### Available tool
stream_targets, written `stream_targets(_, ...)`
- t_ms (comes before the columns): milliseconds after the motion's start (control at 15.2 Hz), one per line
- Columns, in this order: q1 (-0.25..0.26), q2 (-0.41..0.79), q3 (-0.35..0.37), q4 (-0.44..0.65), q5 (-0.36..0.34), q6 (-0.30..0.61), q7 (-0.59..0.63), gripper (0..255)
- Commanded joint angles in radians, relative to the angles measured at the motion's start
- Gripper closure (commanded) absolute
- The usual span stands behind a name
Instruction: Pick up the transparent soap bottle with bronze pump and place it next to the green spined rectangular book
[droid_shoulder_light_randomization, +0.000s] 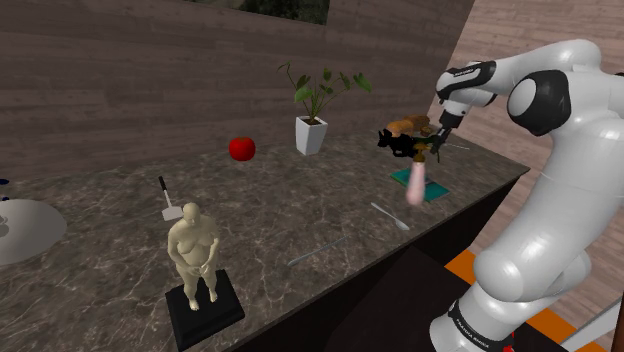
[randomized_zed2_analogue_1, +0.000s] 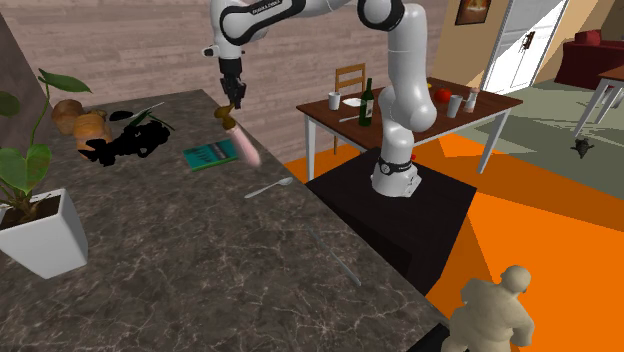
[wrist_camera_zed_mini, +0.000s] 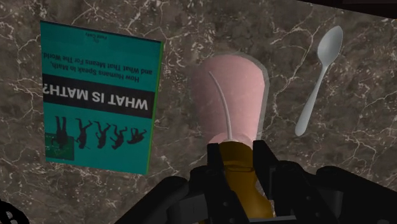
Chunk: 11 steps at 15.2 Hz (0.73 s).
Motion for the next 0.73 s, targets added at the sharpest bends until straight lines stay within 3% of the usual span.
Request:
stream_targets(0,0.0,0.004,0.0,-0.01,0.003,0.014,-0.002,255)
stream_targets(396,0.0,0.004,0.0,-0.01,0.003,0.014,-0.002,255)
stream_targets(462,0.0,0.004,0.0,-0.009,0.003,0.014,-0.002,0)
stream_targets(660,0.0,0.004,0.0,-0.009,0.003,0.014,-0.002,0)
